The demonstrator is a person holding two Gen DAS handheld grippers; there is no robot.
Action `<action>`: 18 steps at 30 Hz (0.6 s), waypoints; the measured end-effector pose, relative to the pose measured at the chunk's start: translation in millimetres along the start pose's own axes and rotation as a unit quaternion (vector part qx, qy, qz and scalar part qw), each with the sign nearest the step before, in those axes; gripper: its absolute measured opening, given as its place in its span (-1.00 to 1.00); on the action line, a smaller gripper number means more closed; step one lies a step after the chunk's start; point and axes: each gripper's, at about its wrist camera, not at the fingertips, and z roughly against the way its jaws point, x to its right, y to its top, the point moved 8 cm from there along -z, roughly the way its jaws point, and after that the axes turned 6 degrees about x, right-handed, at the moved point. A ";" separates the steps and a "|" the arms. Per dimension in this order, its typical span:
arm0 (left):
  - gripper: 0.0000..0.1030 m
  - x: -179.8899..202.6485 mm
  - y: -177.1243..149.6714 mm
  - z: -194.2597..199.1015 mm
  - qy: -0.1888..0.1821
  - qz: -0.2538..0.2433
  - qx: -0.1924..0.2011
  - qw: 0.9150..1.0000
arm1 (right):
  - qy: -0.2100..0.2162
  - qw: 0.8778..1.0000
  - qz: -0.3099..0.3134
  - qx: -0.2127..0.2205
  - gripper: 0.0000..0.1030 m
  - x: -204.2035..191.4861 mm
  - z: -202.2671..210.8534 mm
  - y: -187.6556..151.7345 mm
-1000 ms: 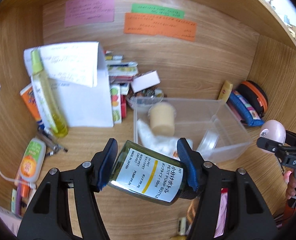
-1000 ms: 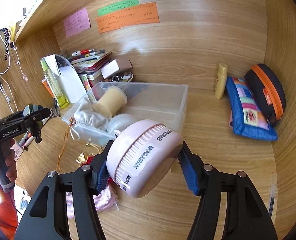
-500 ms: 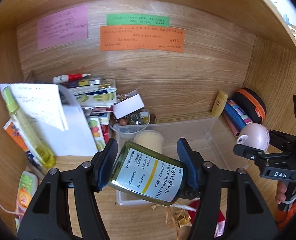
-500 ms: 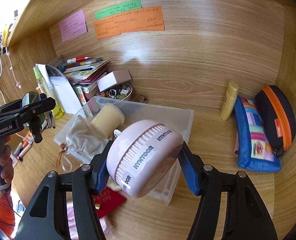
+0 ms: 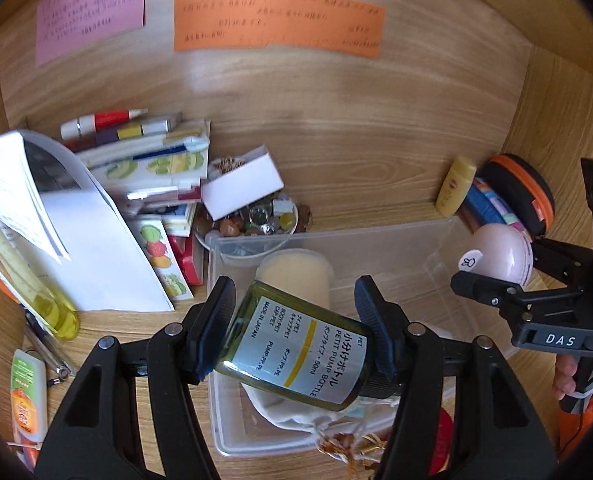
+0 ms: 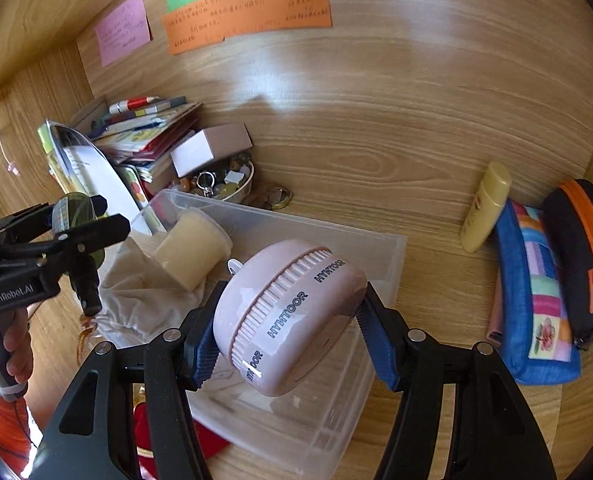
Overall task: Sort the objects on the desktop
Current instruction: 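Carry the green bottle and pink timer into the clear box and release both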
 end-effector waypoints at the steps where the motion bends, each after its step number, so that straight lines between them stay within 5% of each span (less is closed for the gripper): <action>1: 0.19 -1.4 -2.0 -3.9 -0.001 0.002 -0.005 1.000 | 0.000 1.000 0.002 -0.003 0.13 -0.1 -3.3 0.6; 18: 0.19 -3.8 -20.6 -28.3 -0.014 -0.004 -0.033 0.999 | 0.012 0.996 0.015 -0.084 0.13 -16.7 -60.4 3.7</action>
